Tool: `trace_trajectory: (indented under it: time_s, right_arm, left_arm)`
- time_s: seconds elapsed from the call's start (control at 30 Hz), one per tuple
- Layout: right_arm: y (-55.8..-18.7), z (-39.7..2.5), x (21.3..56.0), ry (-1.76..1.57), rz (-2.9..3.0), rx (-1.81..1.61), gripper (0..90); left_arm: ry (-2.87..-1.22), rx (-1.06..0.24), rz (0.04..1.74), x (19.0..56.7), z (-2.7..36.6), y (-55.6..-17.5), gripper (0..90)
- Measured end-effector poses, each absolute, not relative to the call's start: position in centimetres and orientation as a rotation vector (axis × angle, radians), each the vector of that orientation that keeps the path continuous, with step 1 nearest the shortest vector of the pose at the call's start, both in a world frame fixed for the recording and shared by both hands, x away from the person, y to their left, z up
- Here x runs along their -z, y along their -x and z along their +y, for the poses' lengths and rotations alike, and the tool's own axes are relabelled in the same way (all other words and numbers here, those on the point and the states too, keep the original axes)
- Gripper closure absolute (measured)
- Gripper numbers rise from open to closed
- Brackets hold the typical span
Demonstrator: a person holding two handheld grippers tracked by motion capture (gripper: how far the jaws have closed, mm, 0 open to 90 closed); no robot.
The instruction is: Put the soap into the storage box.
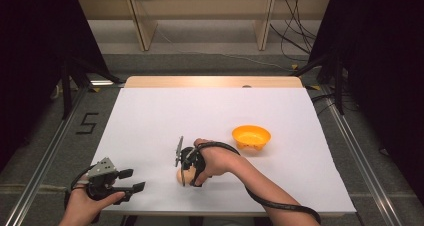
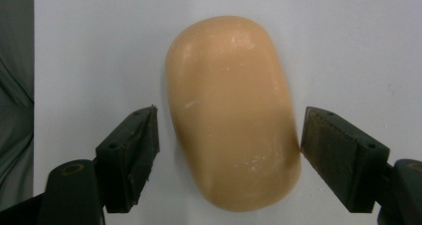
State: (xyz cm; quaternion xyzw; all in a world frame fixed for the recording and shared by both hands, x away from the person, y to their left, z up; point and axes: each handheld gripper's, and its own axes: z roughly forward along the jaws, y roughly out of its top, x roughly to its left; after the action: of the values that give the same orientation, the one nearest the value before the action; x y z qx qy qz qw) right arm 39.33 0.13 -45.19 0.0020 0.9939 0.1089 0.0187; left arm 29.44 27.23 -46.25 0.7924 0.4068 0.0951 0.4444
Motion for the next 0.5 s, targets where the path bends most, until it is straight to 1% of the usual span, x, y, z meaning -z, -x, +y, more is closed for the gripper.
trace_trajectory:
  time_s: [0.1, 0.17, 0.2, 0.23, 0.3, 0.37, 0.5]
  right_arm:
    - [-39.0, 0.4, 45.3, -0.08, 3.112, -0.321, 24.3]
    - [-39.2, 0.6, 45.6, -0.033, 3.099, -0.359, 24.6]
    - [-39.3, 0.6, 45.5, -0.014, 3.099, -0.29, 24.6]
    - [-39.5, 0.6, 45.6, 0.024, 3.102, -0.295, 24.7]
    - [-39.3, 0.8, 45.6, -0.03, 3.118, -0.291, 25.0]
    - [-39.5, 1.0, 45.7, 0.026, 3.099, -0.277, 25.4]
    - [-39.2, 1.2, 46.1, -0.047, 3.127, -0.295, 26.6]
  left_arm:
    - [-1.96, -0.242, 1.0, 46.3, 27.2, -29.5, 29.7]
    - [-1.964, -0.225, 1.016, 46.2, 27.2, -29.4, 29.7]
    - [-1.961, -0.225, 1.015, 46.3, 27.2, -29.4, 29.7]
    - [-1.961, -0.224, 1.015, 46.3, 27.2, -29.4, 29.7]
    - [-1.955, -0.228, 1.014, 46.3, 27.2, -29.4, 29.7]
    - [-1.954, -0.228, 1.014, 46.3, 27.2, -29.4, 29.7]
    - [-1.951, -0.235, 1.007, 46.3, 27.2, -29.4, 29.7]
